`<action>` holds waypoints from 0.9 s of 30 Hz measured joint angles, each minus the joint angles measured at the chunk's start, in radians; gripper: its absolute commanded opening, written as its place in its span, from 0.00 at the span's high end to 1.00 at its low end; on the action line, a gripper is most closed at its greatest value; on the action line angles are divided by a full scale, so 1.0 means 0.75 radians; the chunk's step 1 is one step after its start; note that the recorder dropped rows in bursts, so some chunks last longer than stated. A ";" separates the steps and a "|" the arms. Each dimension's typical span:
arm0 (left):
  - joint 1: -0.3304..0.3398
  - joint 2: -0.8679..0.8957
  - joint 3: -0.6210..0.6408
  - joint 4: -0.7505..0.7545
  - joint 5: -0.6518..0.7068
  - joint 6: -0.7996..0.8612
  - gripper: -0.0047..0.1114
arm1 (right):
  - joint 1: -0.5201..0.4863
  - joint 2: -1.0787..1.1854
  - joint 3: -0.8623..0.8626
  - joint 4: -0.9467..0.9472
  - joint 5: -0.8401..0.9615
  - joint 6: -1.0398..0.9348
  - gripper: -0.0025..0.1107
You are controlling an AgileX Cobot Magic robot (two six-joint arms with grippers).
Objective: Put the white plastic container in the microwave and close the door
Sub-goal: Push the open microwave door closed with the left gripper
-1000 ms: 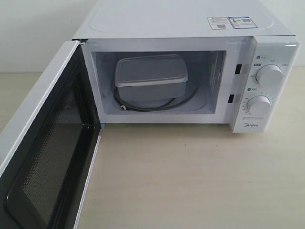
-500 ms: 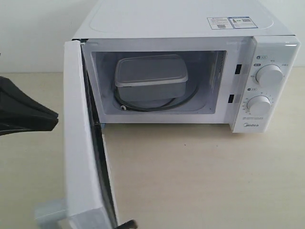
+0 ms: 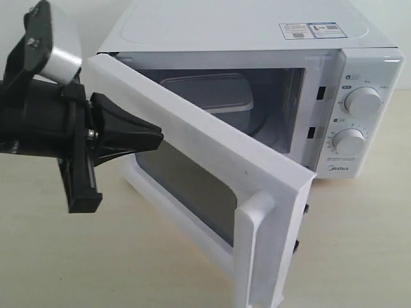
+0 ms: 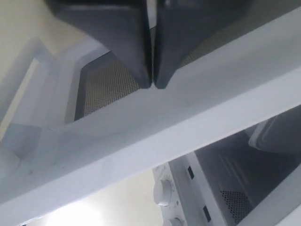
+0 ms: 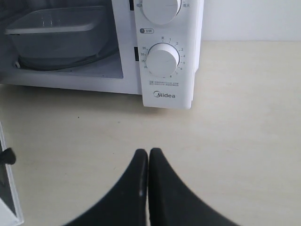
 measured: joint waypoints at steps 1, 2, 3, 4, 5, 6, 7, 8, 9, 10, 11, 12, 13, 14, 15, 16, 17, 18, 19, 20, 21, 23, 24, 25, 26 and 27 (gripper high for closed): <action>-0.008 0.024 0.000 -0.044 -0.019 0.045 0.93 | 0.000 0.000 0.000 0.000 0.000 0.000 0.98; -0.017 0.047 0.000 -0.093 -0.029 0.093 0.93 | 0.000 0.000 0.000 0.000 0.000 0.000 0.98; -0.024 0.065 0.000 -0.136 -0.038 0.134 0.93 | 0.000 0.000 0.000 0.000 0.000 0.000 0.98; -0.026 0.089 0.000 -0.193 -0.041 0.189 0.93 | 0.000 0.000 0.000 0.000 0.000 0.000 0.98; -0.036 0.112 0.000 -0.250 -0.041 0.244 0.93 | 0.000 0.000 0.000 0.000 0.000 0.000 0.98; -0.042 0.135 0.000 -0.298 -0.044 0.280 0.93 | 0.000 0.000 0.000 0.000 0.000 0.000 0.98; -0.049 0.153 -0.006 -0.331 -0.047 0.304 0.93 | 0.000 0.000 0.000 0.000 0.000 0.000 0.98; -0.055 0.176 -0.020 -0.352 -0.053 0.321 0.93 | 0.000 0.000 0.000 0.000 0.000 0.000 0.98; -0.059 0.201 -0.034 -0.369 -0.053 0.331 0.93 | 0.000 0.000 0.000 0.000 0.000 0.000 0.98; -0.064 0.225 -0.050 -0.383 -0.056 0.335 0.93 | 0.000 0.000 0.000 0.000 0.000 0.000 0.98; -0.064 0.247 -0.066 -0.393 -0.052 0.343 0.93 | 0.000 0.000 0.000 0.000 0.000 0.000 0.98; -0.064 0.269 -0.084 -0.412 -0.052 0.345 0.93 | 0.000 0.000 0.000 0.000 0.000 0.000 0.98; -0.064 0.287 -0.100 -0.433 -0.052 0.345 0.93 | 0.000 0.000 0.000 0.003 0.000 0.000 0.98; -0.064 0.307 -0.120 -0.462 -0.052 0.345 0.93 | 0.000 0.000 0.000 0.003 0.000 0.000 0.98; -0.064 0.325 -0.139 -0.494 -0.052 0.345 0.93 | 0.000 0.000 0.000 0.003 0.000 0.000 0.98; -0.064 0.339 -0.153 -0.520 -0.052 0.345 0.93 | 0.000 0.000 0.000 0.003 0.000 0.000 0.98; -0.064 0.352 -0.168 -0.534 -0.052 0.348 0.93 | 0.000 0.000 0.000 0.003 0.000 0.000 0.98; -0.064 0.363 -0.181 -0.545 -0.052 0.348 0.93 | 0.000 0.000 0.000 0.005 0.000 0.000 0.98; -0.064 0.369 -0.188 -0.551 -0.052 0.348 0.93 | 0.000 0.000 0.000 0.005 0.000 0.000 0.98; -0.064 0.376 -0.199 -0.553 -0.052 0.351 0.93 | 0.000 0.000 0.000 0.005 0.000 0.000 0.98; -0.064 0.376 -0.204 -0.556 -0.052 0.351 0.93 | 0.000 0.000 0.000 0.005 0.000 0.000 0.98; -0.064 0.381 -0.208 -0.557 -0.052 0.351 0.93 | 0.000 0.000 0.000 0.005 0.000 0.000 0.98; -0.064 0.383 -0.208 -0.557 -0.052 0.351 0.93 | 0.000 0.000 0.000 0.005 0.000 0.000 0.98; -0.064 0.383 -0.208 -0.557 -0.052 0.351 0.93 | 0.000 0.000 0.000 0.005 0.000 0.000 0.98; -0.064 0.383 -0.208 -0.557 -0.052 0.351 0.93 | 0.000 0.000 0.000 0.005 0.000 0.000 0.98; -0.064 0.383 -0.208 -0.562 -0.044 0.351 0.93 | 0.000 0.000 0.000 0.005 0.000 0.000 0.98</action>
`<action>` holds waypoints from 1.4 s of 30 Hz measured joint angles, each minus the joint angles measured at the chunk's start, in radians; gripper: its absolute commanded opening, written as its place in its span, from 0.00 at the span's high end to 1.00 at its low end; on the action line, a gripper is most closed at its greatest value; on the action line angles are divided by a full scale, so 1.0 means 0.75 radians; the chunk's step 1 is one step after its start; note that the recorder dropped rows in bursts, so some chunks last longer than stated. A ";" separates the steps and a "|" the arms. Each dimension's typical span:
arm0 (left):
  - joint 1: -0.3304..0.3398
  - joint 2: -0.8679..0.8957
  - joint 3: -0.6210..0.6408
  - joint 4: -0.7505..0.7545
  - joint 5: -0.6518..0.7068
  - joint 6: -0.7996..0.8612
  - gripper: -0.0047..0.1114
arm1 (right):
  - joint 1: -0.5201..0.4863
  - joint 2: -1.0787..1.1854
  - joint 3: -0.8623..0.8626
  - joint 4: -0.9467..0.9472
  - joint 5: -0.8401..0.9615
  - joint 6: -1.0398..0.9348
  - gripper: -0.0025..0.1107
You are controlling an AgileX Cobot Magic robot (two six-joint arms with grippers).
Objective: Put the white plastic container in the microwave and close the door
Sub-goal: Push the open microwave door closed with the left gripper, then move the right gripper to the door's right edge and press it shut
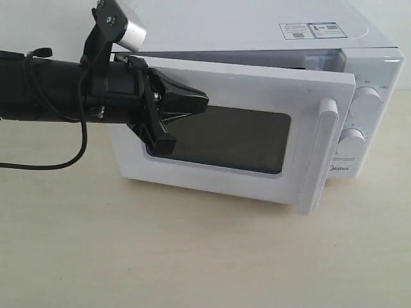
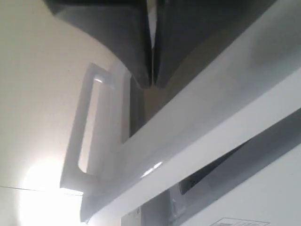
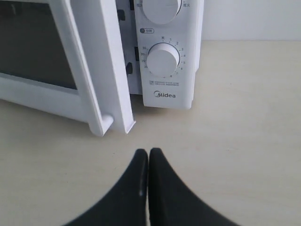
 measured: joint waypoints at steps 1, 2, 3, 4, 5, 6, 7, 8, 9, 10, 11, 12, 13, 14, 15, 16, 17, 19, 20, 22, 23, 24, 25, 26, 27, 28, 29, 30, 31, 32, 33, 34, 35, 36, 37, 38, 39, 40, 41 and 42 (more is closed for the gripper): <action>0.000 0.000 0.000 0.000 0.011 -0.004 0.93 | 0.000 0.000 0.000 0.000 0.000 0.000 0.98; 0.000 0.000 0.000 0.000 0.036 -0.007 0.93 | 0.000 0.000 0.000 0.000 0.000 0.000 0.98; 0.000 0.000 -0.001 0.004 0.055 -0.010 0.93 | 0.000 0.000 0.000 0.000 0.000 0.000 0.98; 0.000 0.000 -0.001 0.015 0.079 -0.010 0.93 | 0.000 0.000 0.000 0.000 0.000 0.000 0.98; 0.000 -0.007 -0.001 0.032 0.096 -0.018 0.93 | 0.000 0.000 0.000 0.000 0.000 0.000 0.98; 0.000 -0.018 -0.001 0.052 0.105 -0.029 0.93 | 0.000 0.000 0.000 0.000 0.000 0.000 0.98; 0.000 -0.033 -0.001 0.080 0.114 -0.049 0.93 | 0.000 0.000 0.000 0.000 0.000 0.000 0.98; 0.000 -0.053 -0.001 0.112 0.116 -0.082 0.93 | 0.000 0.000 0.000 0.000 0.000 0.000 0.98; 0.000 -0.070 -0.001 0.148 0.119 -0.115 0.93 | 0.000 0.000 0.000 0.000 0.000 0.000 0.98; 0.000 -0.094 -0.001 0.193 0.119 -0.159 0.93 | 0.000 0.000 0.000 0.000 0.000 0.000 0.98; 0.000 -0.118 -0.001 0.244 0.119 -0.204 0.93 | 0.000 0.000 0.000 0.000 0.000 0.000 0.98; 0.000 -0.138 -0.001 0.288 0.121 -0.248 0.93 | 0.000 0.000 0.000 0.000 0.000 0.000 0.98; 0.000 -0.165 -0.001 0.344 0.121 -0.289 0.93 | 0.000 0.000 0.000 0.000 0.000 0.000 0.98; 0.000 -0.192 -0.001 0.399 0.121 -0.332 0.93 | 0.000 0.000 0.000 0.000 0.000 0.000 0.98; 0.000 -0.220 -0.001 0.442 0.121 -0.370 0.93 | 0.000 0.000 0.000 -0.002 0.000 0.000 0.98; 0.000 -0.248 -0.001 0.490 0.121 -0.421 0.93 | 0.000 0.000 0.000 -0.005 0.000 0.000 0.98; 0.000 -0.277 -0.001 0.533 0.121 -0.475 0.93 | 0.000 0.000 0.000 -0.006 0.000 0.000 0.98; 0.000 -0.328 -0.001 0.607 0.121 -0.580 0.93 | 0.000 0.000 0.000 -0.022 -0.009 -0.002 0.98; 0.000 -0.356 -0.001 0.647 0.124 -0.644 0.93 | 0.000 0.000 0.000 -0.034 -0.020 -0.006 0.98; 0.000 -0.405 -0.001 0.734 0.143 -0.758 0.93 | 0.000 0.000 0.000 -0.082 -0.061 -0.006 0.98; 0.000 -0.431 -0.001 0.783 0.156 -0.821 0.93 | 0.000 0.000 0.000 -0.107 -0.082 -0.006 0.98; 0.000 -0.455 -0.001 0.830 0.171 -0.881 0.93 | 0.000 0.000 0.000 -0.132 -0.110 -0.006 0.98; 0.000 -0.475 -0.001 0.868 0.186 -0.939 0.93 | 0.000 0.000 0.000 -0.147 -0.139 -0.006 0.98; 0.000 -0.498 -0.001 0.914 0.206 -0.999 0.93 | 0.000 0.000 0.000 -0.157 -0.168 -0.006 0.98; 0.000 -0.520 -0.001 0.956 0.228 -1.058 0.93 | 0.000 0.000 0.000 -0.167 -0.198 -0.006 0.98; 0.000 -0.542 -0.001 0.986 0.254 -1.104 0.93 | 0.000 0.000 0.000 -0.186 -0.239 -0.012 0.98; 0.000 -0.563 -0.001 1.022 0.279 -1.158 0.93 | 0.000 0.000 0.000 -0.204 -0.285 -0.017 0.98; 0.000 -0.583 -0.001 1.053 0.303 -1.212 0.93 | 0.000 0.000 0.000 -0.221 -0.358 -0.021 0.98; 0.000 -0.600 -0.001 1.081 0.320 -1.256 0.93 | 0.000 0.000 0.000 -0.231 -0.457 -0.021 0.98; 0.000 -0.620 -0.001 1.106 0.338 -1.305 0.93 | 0.000 0.000 0.001 -0.234 -0.576 -0.011 0.98; 0.000 -0.642 -0.001 1.132 0.348 -1.350 0.93 | 0.000 0.000 0.001 -0.237 -0.684 0.009 0.98; 0.000 -0.660 -0.001 1.153 0.354 -1.388 0.93 | 0.000 0.000 0.001 -0.234 -0.831 0.046 0.98; 0.000 -0.683 -0.001 1.176 0.360 -1.419 0.93 | 0.000 -0.001 0.001 -0.231 -0.987 0.087 0.98; 0.000 -0.705 -0.001 1.197 0.364 -1.443 0.93 | 0.000 -0.003 0.001 -0.231 -1.115 0.125 0.98; 0.000 -0.728 -0.001 1.210 0.363 -1.460 0.93 | 0.000 -0.003 0.001 -0.229 -1.278 0.158 0.98; 0.000 -0.750 -0.001 1.222 0.366 -1.480 0.93 | 0.000 -0.003 0.001 -0.226 -1.441 0.181 0.98; 0.000 -0.771 -0.001 1.233 0.366 -1.498 0.93 | 0.000 -0.006 0.001 -0.224 -1.602 0.183 0.98; 0.000 -0.787 -0.001 1.245 0.369 -1.508 0.93 | 0.000 -0.006 0.001 -0.211 -1.760 0.176 0.98; 0.000 -0.807 -0.001 1.248 0.369 -1.518 0.93 | 0.000 -0.006 0.001 -0.196 -1.891 0.152 0.98; 0.000 -0.825 -0.001 1.249 0.369 -1.525 0.93 | 0.000 -0.006 -0.001 -0.183 -1.968 0.142 0.98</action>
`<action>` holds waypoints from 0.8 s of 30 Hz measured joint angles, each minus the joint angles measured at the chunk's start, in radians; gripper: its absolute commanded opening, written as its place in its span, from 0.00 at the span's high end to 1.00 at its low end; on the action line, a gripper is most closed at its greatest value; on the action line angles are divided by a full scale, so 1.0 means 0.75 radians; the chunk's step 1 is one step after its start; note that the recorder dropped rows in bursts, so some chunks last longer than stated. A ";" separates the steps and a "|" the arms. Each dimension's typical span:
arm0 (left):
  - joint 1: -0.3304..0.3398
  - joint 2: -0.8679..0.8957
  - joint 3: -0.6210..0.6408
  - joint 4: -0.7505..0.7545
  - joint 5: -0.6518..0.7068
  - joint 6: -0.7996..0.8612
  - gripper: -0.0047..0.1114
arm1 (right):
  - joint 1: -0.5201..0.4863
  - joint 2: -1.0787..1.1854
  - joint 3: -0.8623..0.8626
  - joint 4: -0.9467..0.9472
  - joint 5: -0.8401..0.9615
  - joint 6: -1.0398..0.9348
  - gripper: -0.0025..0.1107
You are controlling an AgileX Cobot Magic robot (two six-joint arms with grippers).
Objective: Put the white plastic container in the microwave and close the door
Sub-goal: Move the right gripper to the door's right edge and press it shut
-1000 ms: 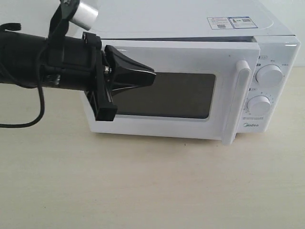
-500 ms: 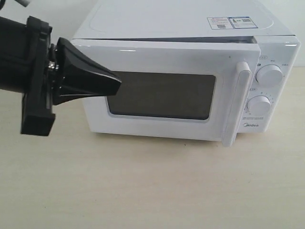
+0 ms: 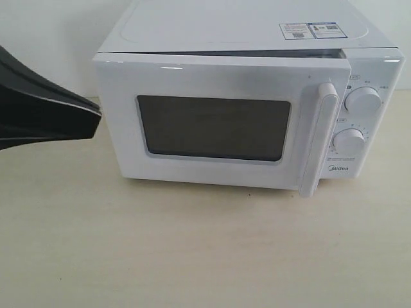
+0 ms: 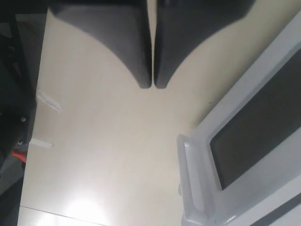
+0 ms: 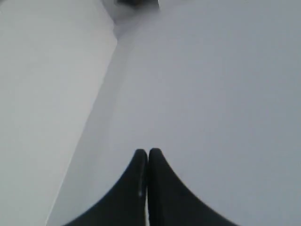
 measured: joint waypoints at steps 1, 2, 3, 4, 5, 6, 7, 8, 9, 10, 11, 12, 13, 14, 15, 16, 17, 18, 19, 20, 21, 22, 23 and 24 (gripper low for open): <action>0.000 -0.017 0.000 0.002 0.000 -0.002 0.93 | 0.000 0.000 -0.013 0.016 -0.057 0.000 0.98; 0.000 -0.029 0.000 0.002 0.000 -0.005 0.93 | 0.000 0.000 -0.036 0.035 -0.082 0.002 0.98; 0.000 -0.041 0.000 0.002 0.000 -0.005 0.93 | 0.000 0.000 -0.062 0.044 -0.095 0.004 0.98; 0.000 -0.052 0.000 0.002 0.000 -0.008 0.93 | 0.000 0.000 -0.104 0.054 -0.099 0.008 0.98; 0.000 -0.061 0.000 0.003 0.000 -0.008 0.93 | 0.000 0.000 -0.152 0.058 -0.072 0.015 0.98; 0.000 -0.063 0.000 0.003 0.000 -0.011 0.93 | 0.000 0.000 -0.195 0.058 -0.015 0.015 0.98; 0.000 -0.066 0.000 0.005 0.000 -0.018 0.93 | 0.000 -0.001 -0.253 0.058 0.068 0.015 0.98; 0.000 -0.066 0.000 0.008 0.000 -0.020 0.93 | 0.000 0.003 -0.314 0.058 0.173 0.015 0.98; 0.000 -0.066 0.000 0.008 0.000 -0.020 0.93 | 0.000 0.012 -0.379 0.054 0.263 0.019 0.98; 0.000 -0.066 0.000 0.008 0.000 -0.020 0.93 | 0.000 0.031 -0.446 0.045 0.385 0.019 0.98; 0.000 -0.066 0.000 0.008 0.000 -0.020 0.93 | 0.000 0.056 -0.513 0.025 0.516 0.019 0.98; 0.000 -0.066 0.000 0.008 0.000 -0.020 0.93 | 0.000 0.080 -0.567 0.003 0.627 0.030 0.98; 0.000 -0.066 0.000 0.008 0.000 -0.020 0.93 | 0.000 0.113 -0.634 -0.026 0.768 0.055 0.98; 0.000 -0.066 0.000 0.008 0.000 -0.023 0.93 | 0.000 0.150 -0.697 -0.049 0.915 0.087 0.98; 0.000 -0.066 0.000 0.008 -0.003 -0.023 0.93 | 0.000 0.188 -0.757 -0.064 1.060 0.115 0.98; 0.000 -0.066 0.000 0.008 -0.008 -0.023 0.93 | 0.000 0.220 -0.800 -0.067 1.203 0.135 0.98; 0.000 -0.066 0.000 0.008 -0.008 -0.023 0.93 | 0.000 0.264 -0.849 -0.069 1.339 0.150 0.98; 0.000 -0.066 0.000 0.008 -0.010 -0.025 0.93 | 0.000 0.308 -0.891 -0.072 1.472 0.155 0.98; 0.000 -0.066 0.000 0.008 -0.013 -0.025 0.93 | 0.000 0.353 -0.927 -0.072 1.569 0.161 0.98; 0.000 -0.066 0.000 0.008 -0.013 -0.025 0.93 | 0.000 0.398 -0.955 -0.065 1.689 0.164 0.98; 0.000 -0.066 0.000 0.008 -0.016 -0.028 0.93 | 0.000 0.443 -0.975 -0.052 1.804 0.167 0.98; 0.000 -0.066 0.000 0.008 -0.016 -0.028 0.93 | 0.000 0.477 -0.986 -0.033 1.891 0.170 0.98; 0.000 -0.066 0.000 0.008 -0.018 -0.028 0.93 | 0.000 0.521 -0.993 0.000 1.992 0.172 0.98; 0.000 -0.066 0.000 0.008 -0.018 -0.028 0.93 | 0.000 0.562 -0.997 0.047 2.080 0.172 0.98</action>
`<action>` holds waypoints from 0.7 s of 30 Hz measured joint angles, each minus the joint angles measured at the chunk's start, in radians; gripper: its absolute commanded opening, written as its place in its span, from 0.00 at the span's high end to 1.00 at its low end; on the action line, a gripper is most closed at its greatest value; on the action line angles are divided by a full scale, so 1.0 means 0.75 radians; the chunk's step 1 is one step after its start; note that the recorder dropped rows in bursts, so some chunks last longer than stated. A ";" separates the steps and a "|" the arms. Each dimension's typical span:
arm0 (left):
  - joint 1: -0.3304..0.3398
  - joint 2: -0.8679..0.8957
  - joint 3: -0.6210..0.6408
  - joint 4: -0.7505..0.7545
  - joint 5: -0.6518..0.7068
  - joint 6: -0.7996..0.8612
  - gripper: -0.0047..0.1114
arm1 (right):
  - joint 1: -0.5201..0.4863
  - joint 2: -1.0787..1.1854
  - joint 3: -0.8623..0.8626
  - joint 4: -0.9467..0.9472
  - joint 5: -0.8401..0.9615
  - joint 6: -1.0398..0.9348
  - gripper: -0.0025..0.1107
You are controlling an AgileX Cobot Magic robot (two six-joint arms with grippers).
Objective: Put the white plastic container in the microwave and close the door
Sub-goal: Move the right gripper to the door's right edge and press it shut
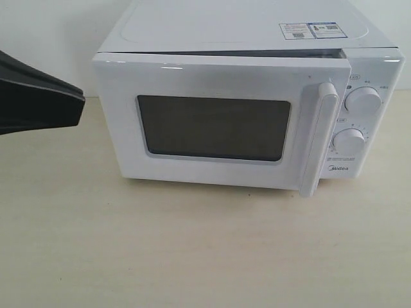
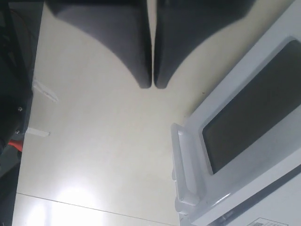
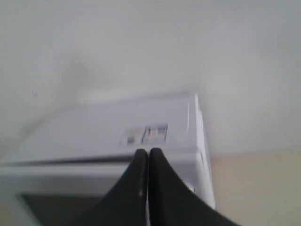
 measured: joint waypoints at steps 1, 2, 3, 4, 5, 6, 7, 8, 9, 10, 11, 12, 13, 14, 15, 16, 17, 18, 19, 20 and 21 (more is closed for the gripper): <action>0.000 0.000 0.000 0.000 0.000 0.000 0.93 | 0.000 0.033 -0.002 0.065 0.081 0.005 0.98; 0.000 0.000 0.000 0.000 0.000 0.000 0.93 | 0.000 0.072 -0.002 0.146 0.153 0.008 0.98; 0.000 0.000 0.000 0.000 0.000 0.000 0.93 | 0.000 0.109 -0.002 0.241 0.213 0.015 0.98; 0.000 0.000 0.000 0.000 0.000 0.000 0.93 | 0.000 0.144 -0.002 0.321 0.250 0.019 0.98; 0.000 0.000 0.000 0.000 0.000 0.000 0.93 | 0.000 0.176 -0.002 0.428 0.281 0.016 0.98; 0.000 0.000 0.000 0.000 0.000 0.000 0.93 | 0.000 0.205 -0.002 0.490 0.284 0.011 0.98; 0.000 0.000 0.000 0.000 0.000 0.000 0.93 | 0.000 0.227 -0.002 0.541 0.281 -0.001 0.98; 0.000 0.000 0.000 0.000 0.000 -0.002 0.93 | 0.000 0.258 -0.002 0.612 0.264 -0.033 0.98; 0.000 0.000 0.000 0.000 0.000 -0.010 0.93 | 0.000 0.279 -0.002 0.661 0.253 -0.070 0.98; 0.000 0.000 0.000 0.000 0.000 -0.016 0.93 | 0.000 0.300 -0.002 0.731 0.241 -0.120 0.98; 0.000 0.000 0.000 0.000 0.000 -0.019 0.93 | 0.000 0.333 -0.002 0.815 0.225 -0.216 0.98; 0.000 0.000 0.000 0.000 0.000 -0.021 0.93 | 0.000 0.356 -0.002 0.909 0.220 -0.294 0.98; 0.000 0.000 0.000 0.000 0.000 -0.022 0.93 | 0.000 0.388 -0.005 0.986 0.216 -0.395 0.98; 0.000 0.000 0.000 0.000 0.000 -0.024 0.93 | 0.000 0.422 -0.007 1.100 0.217 -0.499 0.98; 0.000 0.000 0.000 0.000 0.000 -0.024 0.93 | 0.000 0.459 -0.007 1.170 0.215 -0.601 0.98; 0.000 0.000 0.000 0.000 0.000 -0.024 0.93 | 0.000 0.496 -0.008 1.248 0.212 -0.695 0.98; 0.000 0.000 0.000 0.000 0.000 -0.024 0.93 | 0.000 0.533 -0.008 1.311 0.212 -0.778 0.98; 0.000 0.000 0.000 0.000 0.000 -0.027 0.93 | 0.000 0.564 -0.008 1.351 0.212 -0.835 0.98; 0.000 0.000 0.000 0.000 0.000 -0.027 0.93 | 0.000 0.602 -0.008 1.389 0.204 -0.893 0.98; 0.000 0.000 0.000 0.000 -0.002 -0.027 0.93 | 0.000 0.637 -0.008 1.414 0.191 -0.937 0.98; 0.000 0.000 0.000 0.000 -0.003 -0.027 0.93 | 0.000 0.663 -0.008 1.428 0.176 -0.966 0.98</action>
